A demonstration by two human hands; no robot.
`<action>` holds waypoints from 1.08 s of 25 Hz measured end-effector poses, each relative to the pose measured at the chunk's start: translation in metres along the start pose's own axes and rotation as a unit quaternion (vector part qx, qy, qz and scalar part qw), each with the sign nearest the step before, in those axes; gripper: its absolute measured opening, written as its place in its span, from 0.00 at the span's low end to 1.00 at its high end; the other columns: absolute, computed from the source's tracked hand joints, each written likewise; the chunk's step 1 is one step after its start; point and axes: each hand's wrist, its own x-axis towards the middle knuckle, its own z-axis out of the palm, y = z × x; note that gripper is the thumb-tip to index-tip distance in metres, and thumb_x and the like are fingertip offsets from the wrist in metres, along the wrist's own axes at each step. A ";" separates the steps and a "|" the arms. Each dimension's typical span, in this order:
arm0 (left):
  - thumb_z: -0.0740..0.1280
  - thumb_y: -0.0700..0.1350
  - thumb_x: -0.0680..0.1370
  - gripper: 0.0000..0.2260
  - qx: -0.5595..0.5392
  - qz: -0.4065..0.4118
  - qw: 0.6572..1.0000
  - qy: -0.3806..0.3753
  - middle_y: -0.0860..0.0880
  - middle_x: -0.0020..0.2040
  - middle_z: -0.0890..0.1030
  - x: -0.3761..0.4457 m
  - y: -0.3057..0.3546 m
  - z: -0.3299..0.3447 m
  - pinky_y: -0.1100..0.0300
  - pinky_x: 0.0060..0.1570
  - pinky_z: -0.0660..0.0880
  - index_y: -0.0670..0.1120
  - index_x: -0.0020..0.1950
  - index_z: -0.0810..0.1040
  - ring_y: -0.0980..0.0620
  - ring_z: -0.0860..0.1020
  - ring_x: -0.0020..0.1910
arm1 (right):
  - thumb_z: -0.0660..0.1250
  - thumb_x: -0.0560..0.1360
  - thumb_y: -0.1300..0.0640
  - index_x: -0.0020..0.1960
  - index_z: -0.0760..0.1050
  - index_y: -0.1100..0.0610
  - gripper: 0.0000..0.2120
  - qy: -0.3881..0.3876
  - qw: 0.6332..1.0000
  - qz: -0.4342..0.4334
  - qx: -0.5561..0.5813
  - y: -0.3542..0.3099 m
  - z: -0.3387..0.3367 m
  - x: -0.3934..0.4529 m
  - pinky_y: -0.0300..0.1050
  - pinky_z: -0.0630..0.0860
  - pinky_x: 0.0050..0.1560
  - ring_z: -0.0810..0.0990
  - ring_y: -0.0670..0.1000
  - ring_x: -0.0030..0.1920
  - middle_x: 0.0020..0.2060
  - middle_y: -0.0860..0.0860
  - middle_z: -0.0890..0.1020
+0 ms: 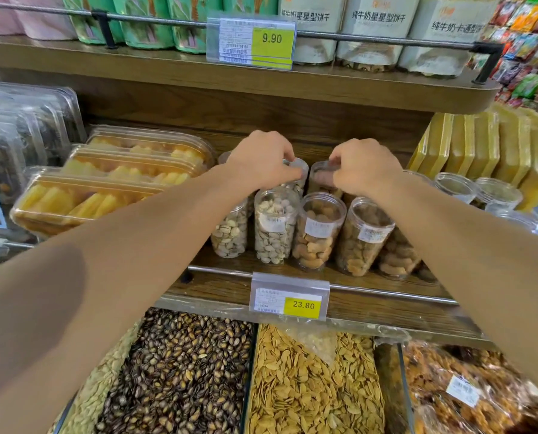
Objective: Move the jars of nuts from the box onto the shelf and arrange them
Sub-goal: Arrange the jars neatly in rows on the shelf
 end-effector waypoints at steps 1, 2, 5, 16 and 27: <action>0.69 0.59 0.72 0.18 0.012 0.000 1.000 -0.007 0.51 0.56 0.81 0.004 0.001 0.003 0.59 0.45 0.73 0.53 0.58 0.81 0.50 0.78 0.52 | 0.70 0.72 0.41 0.56 0.79 0.51 0.18 -0.005 1.000 -0.012 0.005 0.001 0.001 0.002 0.46 0.73 0.44 0.76 0.53 0.48 0.51 0.52 0.81; 0.69 0.57 0.72 0.18 0.018 0.003 1.000 -0.012 0.51 0.57 0.81 0.007 0.002 0.005 0.59 0.46 0.72 0.53 0.59 0.81 0.50 0.77 0.54 | 0.71 0.73 0.44 0.58 0.79 0.50 0.17 -0.018 0.999 -0.027 0.018 0.003 0.001 0.005 0.45 0.74 0.46 0.77 0.53 0.51 0.53 0.52 0.81; 0.70 0.50 0.73 0.15 -0.003 0.010 0.999 -0.044 0.51 0.61 0.79 0.006 0.000 -0.001 0.60 0.51 0.71 0.54 0.59 0.81 0.51 0.76 0.59 | 0.68 0.75 0.59 0.62 0.78 0.46 0.17 -0.086 0.992 -0.085 0.033 0.011 -0.008 0.004 0.42 0.71 0.54 0.75 0.51 0.62 0.62 0.49 0.78; 0.68 0.41 0.73 0.18 -0.011 0.053 0.996 -0.076 0.52 0.63 0.78 0.003 -0.004 -0.005 0.56 0.57 0.75 0.56 0.60 0.80 0.51 0.76 0.61 | 0.68 0.75 0.60 0.64 0.76 0.46 0.19 -0.044 0.992 -0.108 0.037 0.013 -0.002 0.000 0.42 0.69 0.50 0.75 0.50 0.57 0.62 0.50 0.78; 0.70 0.49 0.75 0.16 -0.014 0.066 0.995 -0.076 0.51 0.66 0.77 0.003 -0.008 -0.005 0.53 0.64 0.71 0.55 0.63 0.78 0.49 0.73 0.65 | 0.70 0.76 0.53 0.66 0.75 0.46 0.19 -0.018 0.995 -0.092 0.041 0.018 0.002 -0.002 0.46 0.70 0.55 0.74 0.55 0.63 0.63 0.52 0.77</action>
